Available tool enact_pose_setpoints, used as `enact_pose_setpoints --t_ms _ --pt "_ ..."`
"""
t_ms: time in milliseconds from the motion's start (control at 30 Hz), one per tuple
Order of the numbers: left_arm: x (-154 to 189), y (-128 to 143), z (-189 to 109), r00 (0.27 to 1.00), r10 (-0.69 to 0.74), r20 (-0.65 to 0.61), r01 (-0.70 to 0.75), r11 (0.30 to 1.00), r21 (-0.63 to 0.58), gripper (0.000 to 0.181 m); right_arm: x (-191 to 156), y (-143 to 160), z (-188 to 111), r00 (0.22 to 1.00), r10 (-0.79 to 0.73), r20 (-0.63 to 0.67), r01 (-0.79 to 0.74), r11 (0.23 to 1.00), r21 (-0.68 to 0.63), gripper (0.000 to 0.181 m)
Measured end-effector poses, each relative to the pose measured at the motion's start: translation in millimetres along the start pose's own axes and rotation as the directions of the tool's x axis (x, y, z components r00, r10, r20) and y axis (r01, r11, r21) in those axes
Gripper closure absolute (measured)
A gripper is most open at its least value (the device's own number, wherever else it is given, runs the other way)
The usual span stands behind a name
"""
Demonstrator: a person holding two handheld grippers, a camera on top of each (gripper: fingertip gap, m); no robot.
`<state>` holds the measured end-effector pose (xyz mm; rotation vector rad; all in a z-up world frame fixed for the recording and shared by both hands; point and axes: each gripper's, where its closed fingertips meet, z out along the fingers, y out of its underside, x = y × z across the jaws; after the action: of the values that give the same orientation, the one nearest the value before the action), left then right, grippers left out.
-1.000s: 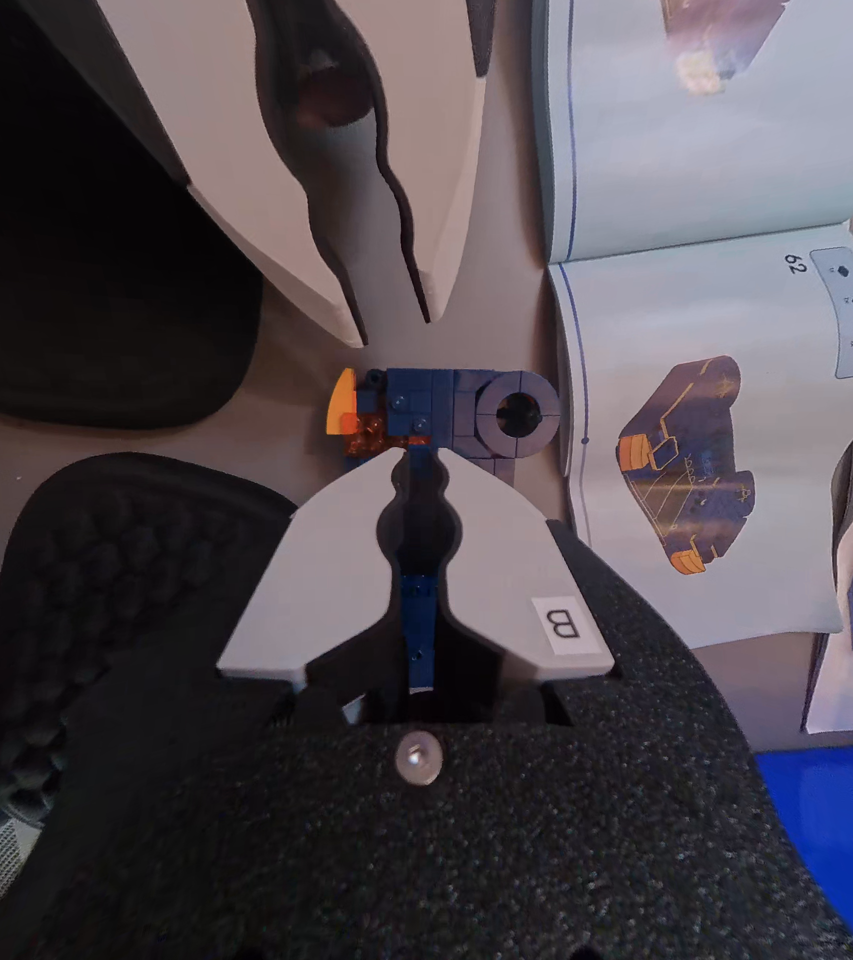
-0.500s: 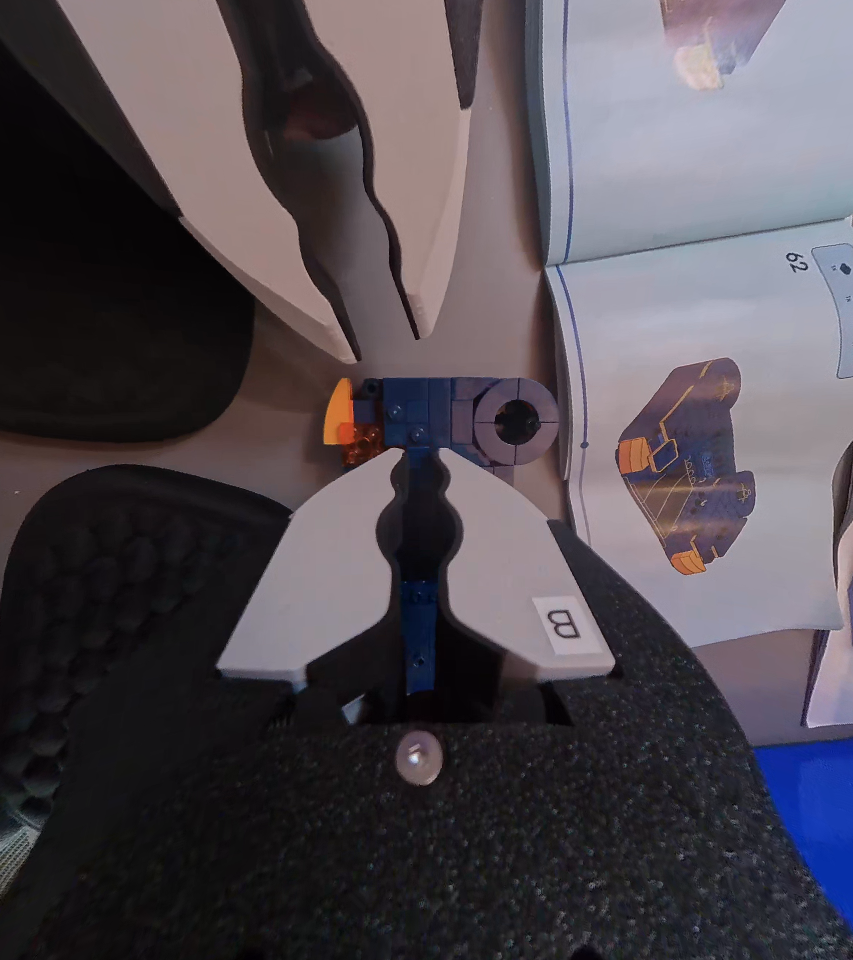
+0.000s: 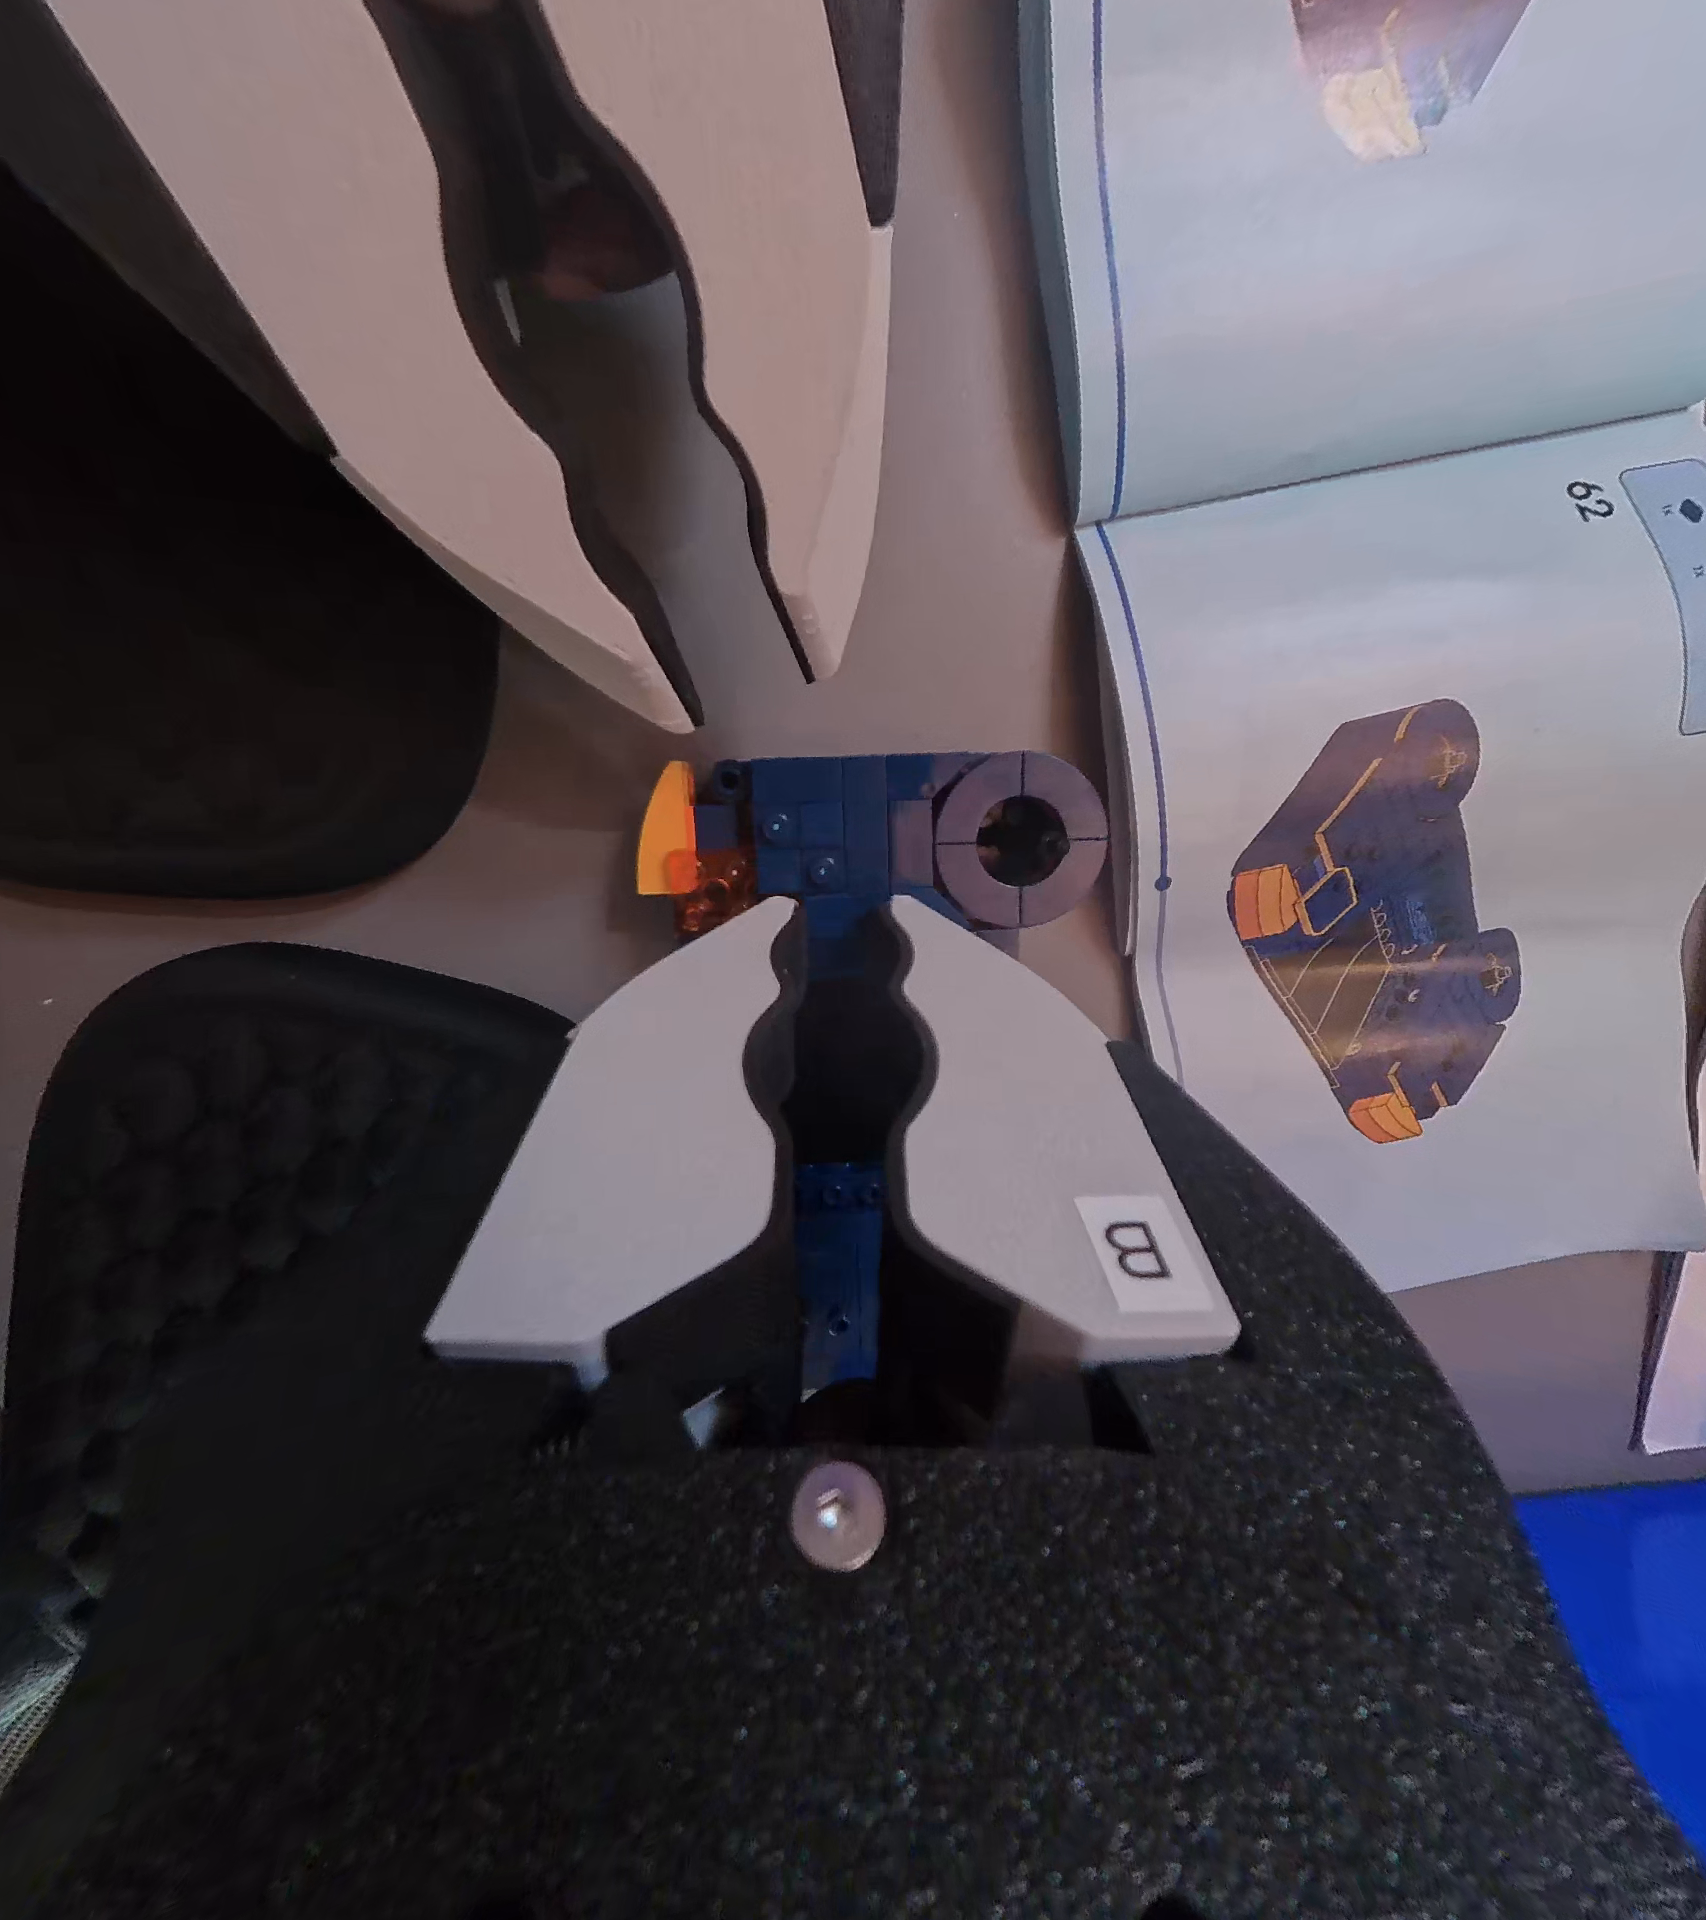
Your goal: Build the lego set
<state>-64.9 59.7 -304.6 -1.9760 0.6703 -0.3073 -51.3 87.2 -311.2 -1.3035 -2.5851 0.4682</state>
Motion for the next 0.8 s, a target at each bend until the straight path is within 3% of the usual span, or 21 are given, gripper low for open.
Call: enact_pose_setpoints --t_ms 100,133,400,633,800 --pt "-0.3 -0.1 -0.2 1.000 -0.001 0.002 0.001 1.000 0.001 0.163 0.2 -0.6 -3.4 1.000 0.002 0.010 -0.002 1.000 0.012 0.171" --pt "-0.6 -0.2 -0.2 1.000 -0.004 0.002 0.004 1.000 0.002 0.163 0.6 -2.2 -5.4 1.000 0.009 0.016 -0.009 0.999 0.030 0.181" --pt "0.2 5.0 5.8 0.998 -0.046 -0.038 0.044 0.998 -0.049 0.172 -3.2 -1.8 -1.4 0.998 0.010 0.059 -0.012 0.999 0.041 0.181" --pt "0.9 5.1 8.1 0.998 -0.040 -0.038 0.038 0.998 -0.056 0.174 -2.6 -1.5 0.4 0.999 -0.008 0.047 0.007 1.000 0.014 0.181" --pt "2.8 5.0 8.7 0.998 -0.034 -0.049 0.031 0.998 -0.058 0.175 -2.7 -1.8 0.5 0.998 -0.059 -0.033 0.059 0.998 -0.008 0.181"
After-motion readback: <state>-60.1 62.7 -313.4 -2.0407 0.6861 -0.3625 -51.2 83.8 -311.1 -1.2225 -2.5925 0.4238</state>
